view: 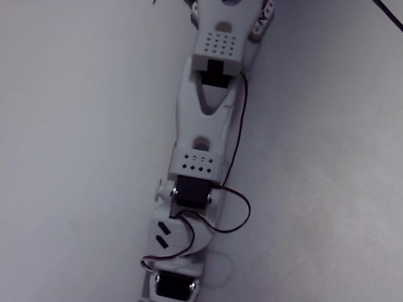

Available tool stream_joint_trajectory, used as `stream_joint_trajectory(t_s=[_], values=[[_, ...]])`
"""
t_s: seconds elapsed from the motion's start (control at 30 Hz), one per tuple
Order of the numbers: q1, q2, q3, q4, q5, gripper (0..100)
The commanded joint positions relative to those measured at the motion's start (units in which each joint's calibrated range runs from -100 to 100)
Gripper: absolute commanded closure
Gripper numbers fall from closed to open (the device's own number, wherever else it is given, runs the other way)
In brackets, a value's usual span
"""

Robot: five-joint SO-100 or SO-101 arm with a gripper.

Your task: Draw the capital letter X with the green marker.

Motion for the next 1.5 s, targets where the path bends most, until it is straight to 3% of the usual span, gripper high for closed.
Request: stream_joint_trajectory(t_s=[0.0,0.13,0.53,0.6,0.8,0.93,1.47], values=[[-1.05,-5.65,4.24,1.24,0.98,70],[-2.19,-6.21,7.12,-2.43,-0.24,78],[-2.76,-6.45,8.02,-4.4,-0.59,75],[-2.86,-3.89,2.27,-3.41,-2.1,74],[-2.67,7.59,-26.38,13.1,-1.42,73],[-2.67,13.9,-36.71,15.87,-1.76,72],[-2.86,18.6,-41.47,15.14,-0.49,73]])
